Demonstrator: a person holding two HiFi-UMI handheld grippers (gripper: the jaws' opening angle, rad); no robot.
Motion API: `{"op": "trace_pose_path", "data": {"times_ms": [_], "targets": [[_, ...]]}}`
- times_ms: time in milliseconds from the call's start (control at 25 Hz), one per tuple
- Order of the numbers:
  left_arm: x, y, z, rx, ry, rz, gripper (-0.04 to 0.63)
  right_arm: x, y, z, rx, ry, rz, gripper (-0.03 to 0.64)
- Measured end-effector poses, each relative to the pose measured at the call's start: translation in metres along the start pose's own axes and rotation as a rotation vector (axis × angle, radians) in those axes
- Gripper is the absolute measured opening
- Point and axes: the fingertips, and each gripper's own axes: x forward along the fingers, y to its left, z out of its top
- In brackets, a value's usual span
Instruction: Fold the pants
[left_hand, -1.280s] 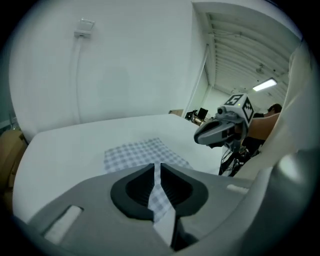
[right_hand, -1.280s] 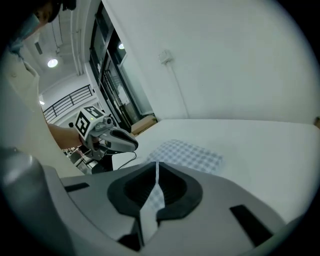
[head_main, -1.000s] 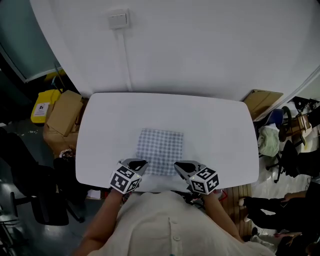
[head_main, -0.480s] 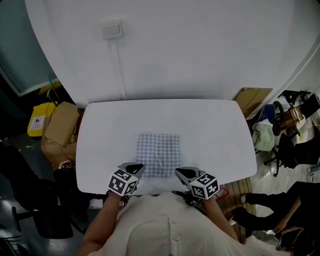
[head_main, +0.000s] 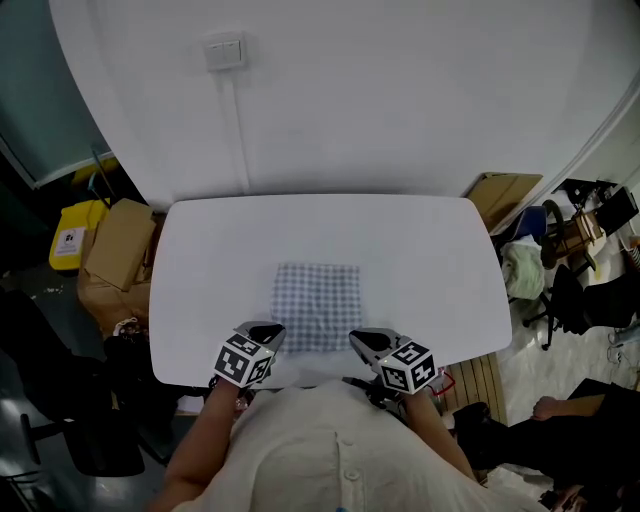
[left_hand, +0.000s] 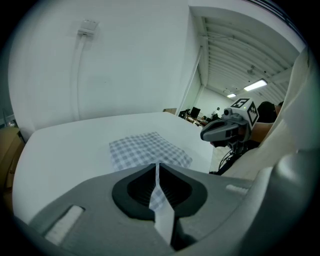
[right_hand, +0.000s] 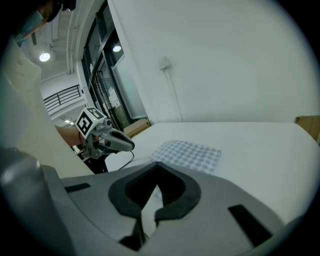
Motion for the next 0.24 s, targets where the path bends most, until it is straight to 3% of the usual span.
{"op": "trace_pose_path", "data": {"times_ms": [240], "targets": [[-0.003, 0.013, -0.003, -0.019, -0.004, -0.002, 0.031, 0.008, -0.001, -0.004, 0.003, 0.023, -0.007, 0.015]]}}
